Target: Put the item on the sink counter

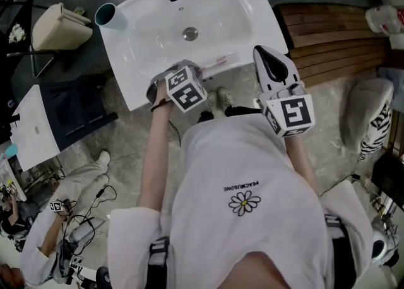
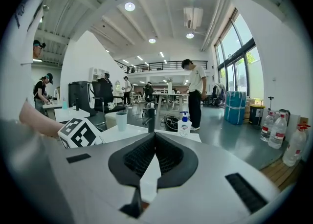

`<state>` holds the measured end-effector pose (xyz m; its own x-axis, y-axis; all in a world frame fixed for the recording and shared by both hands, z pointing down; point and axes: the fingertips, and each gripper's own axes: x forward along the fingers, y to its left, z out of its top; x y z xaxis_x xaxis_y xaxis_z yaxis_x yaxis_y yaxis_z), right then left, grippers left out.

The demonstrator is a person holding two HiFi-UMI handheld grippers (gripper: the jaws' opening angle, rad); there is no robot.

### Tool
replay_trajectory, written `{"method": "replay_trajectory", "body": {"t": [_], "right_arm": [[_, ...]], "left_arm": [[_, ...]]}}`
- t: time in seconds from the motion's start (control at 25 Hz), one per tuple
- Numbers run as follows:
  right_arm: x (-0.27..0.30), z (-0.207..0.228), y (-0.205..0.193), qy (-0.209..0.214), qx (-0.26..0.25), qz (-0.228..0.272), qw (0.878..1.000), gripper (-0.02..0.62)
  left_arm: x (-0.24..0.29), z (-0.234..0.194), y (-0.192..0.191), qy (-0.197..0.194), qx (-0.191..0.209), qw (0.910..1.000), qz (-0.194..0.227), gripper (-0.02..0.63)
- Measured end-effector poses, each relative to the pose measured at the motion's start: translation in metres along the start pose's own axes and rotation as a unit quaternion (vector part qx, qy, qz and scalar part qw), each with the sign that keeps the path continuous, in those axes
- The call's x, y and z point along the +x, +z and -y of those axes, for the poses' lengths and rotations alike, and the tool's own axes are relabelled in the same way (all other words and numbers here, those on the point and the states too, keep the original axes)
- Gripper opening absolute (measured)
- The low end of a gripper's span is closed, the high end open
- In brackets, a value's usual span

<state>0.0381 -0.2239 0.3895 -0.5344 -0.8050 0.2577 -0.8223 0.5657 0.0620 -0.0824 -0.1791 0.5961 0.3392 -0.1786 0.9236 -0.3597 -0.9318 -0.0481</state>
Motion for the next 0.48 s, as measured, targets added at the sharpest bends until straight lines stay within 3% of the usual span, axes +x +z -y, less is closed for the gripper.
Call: {"method": "replay_trajectory", "body": {"t": [0.16,0.48], "right_arm": [[-0.0005,-0.0025,-0.0008,0.004,-0.003,-0.002,1.0,0.011],[-0.0019,-0.0007,-0.0013,0.003,-0.002,-0.004,1.0,0.011]], "left_arm": [[-0.001,0.0015,0.0017,-0.008,-0.003,1.0,0.003,0.094],[-0.0052,0.0018,0.0053,-0.002,-0.001,1.0,0.007,0.094]]}}
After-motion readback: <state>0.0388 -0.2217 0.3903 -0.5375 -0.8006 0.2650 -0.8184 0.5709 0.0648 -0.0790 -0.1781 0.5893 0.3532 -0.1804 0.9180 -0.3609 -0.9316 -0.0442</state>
